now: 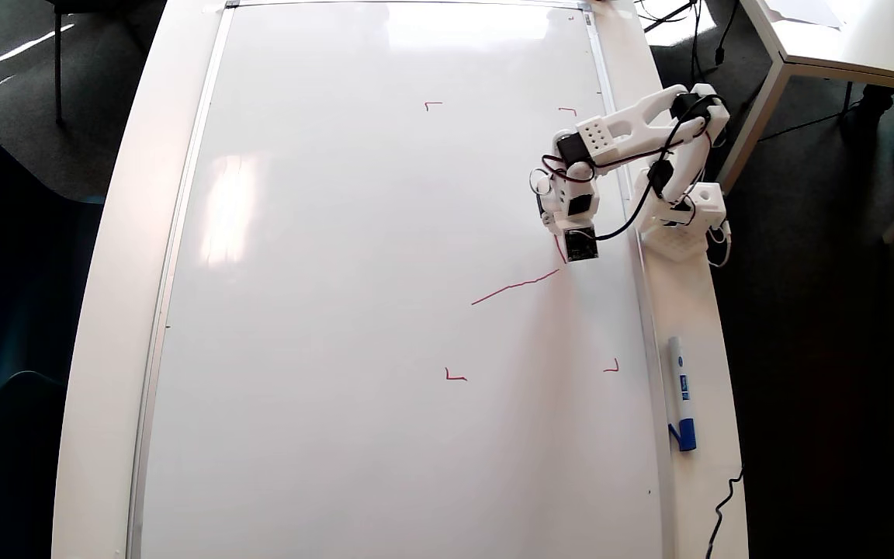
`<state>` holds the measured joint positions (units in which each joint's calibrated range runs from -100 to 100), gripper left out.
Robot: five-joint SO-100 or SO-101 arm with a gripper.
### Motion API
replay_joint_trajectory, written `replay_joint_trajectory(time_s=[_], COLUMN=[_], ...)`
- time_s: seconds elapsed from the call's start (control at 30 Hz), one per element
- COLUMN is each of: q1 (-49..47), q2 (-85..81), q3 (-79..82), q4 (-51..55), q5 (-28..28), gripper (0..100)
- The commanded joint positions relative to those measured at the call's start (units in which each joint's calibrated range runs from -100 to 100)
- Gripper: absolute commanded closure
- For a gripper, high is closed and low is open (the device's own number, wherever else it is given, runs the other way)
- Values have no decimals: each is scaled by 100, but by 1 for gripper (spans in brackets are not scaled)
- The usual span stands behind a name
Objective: Draw on a whiteboard a robot head using a pen attached to the gripper
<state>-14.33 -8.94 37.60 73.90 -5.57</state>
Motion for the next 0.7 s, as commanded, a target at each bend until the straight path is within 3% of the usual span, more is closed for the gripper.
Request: replay_joint_trajectory(time_s=[0.0, 0.37, 0.67], q1=[693, 2549, 3484], q2=[1, -8, 9], q3=[31, -87, -623], q4=[38, 38, 29], q5=[27, 32, 32], gripper=[99, 99, 99])
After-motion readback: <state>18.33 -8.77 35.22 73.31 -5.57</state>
